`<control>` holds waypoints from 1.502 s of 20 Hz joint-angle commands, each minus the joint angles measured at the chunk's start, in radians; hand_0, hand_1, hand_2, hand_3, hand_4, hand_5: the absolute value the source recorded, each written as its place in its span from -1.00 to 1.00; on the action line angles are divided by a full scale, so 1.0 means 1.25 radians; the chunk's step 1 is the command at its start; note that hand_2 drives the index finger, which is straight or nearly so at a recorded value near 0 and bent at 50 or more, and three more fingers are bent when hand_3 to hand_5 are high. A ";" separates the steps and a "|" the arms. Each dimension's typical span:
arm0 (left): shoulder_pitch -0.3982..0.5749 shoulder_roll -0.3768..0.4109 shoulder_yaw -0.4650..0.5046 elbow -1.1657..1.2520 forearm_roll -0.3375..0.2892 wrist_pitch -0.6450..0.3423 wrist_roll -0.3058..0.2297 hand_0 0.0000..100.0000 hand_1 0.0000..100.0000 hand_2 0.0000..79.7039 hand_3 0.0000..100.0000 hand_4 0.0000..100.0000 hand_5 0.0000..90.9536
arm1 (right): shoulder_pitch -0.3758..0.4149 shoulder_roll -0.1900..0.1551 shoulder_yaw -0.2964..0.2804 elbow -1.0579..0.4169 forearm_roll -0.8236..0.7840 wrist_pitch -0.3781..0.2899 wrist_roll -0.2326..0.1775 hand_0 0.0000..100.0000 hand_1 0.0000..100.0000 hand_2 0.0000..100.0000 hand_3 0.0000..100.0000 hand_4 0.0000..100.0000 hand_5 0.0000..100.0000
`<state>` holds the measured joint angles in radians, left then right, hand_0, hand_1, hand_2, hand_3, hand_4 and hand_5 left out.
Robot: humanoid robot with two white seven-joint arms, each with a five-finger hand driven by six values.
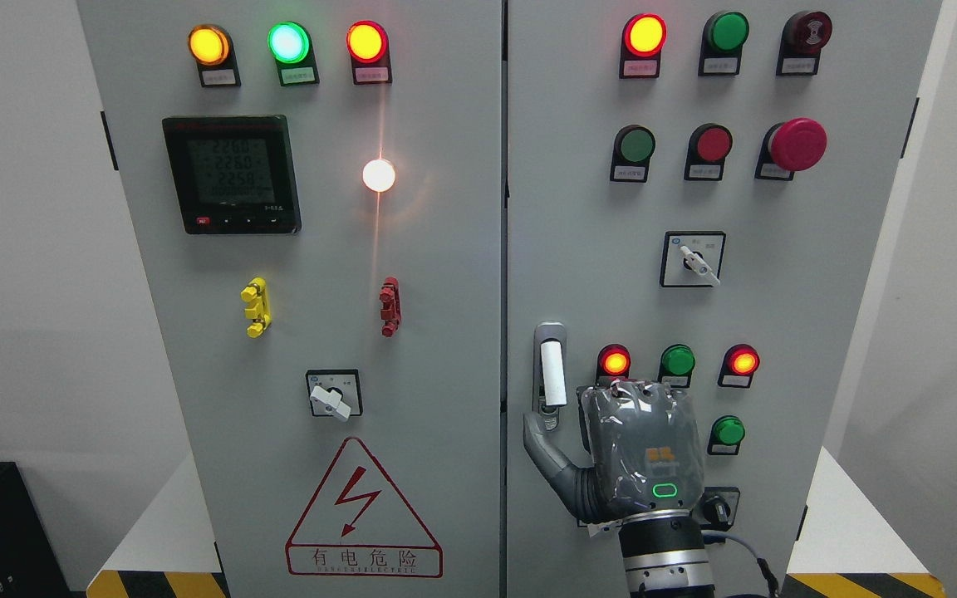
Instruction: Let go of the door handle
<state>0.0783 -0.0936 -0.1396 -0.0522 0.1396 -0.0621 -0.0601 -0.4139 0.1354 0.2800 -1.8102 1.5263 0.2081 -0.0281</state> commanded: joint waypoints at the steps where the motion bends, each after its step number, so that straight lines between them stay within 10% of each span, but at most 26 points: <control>1: 0.000 0.000 0.000 0.000 0.000 -0.001 0.000 -0.76 0.11 -1.00 -1.00 -1.00 -1.00 | -0.011 0.000 -0.004 0.020 -0.001 0.004 0.000 -0.31 -0.62 0.94 1.00 1.00 1.00; 30: 0.000 -0.001 0.000 0.000 0.000 -0.001 0.000 -0.76 0.11 -1.00 -1.00 -1.00 -1.00 | -0.030 0.001 -0.007 0.039 -0.004 0.015 -0.001 -0.21 -0.53 0.94 1.00 1.00 1.00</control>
<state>0.0783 -0.0938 -0.1396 -0.0522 0.1396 -0.0620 -0.0601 -0.4503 0.1363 0.2737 -1.7651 1.5222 0.2267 -0.0251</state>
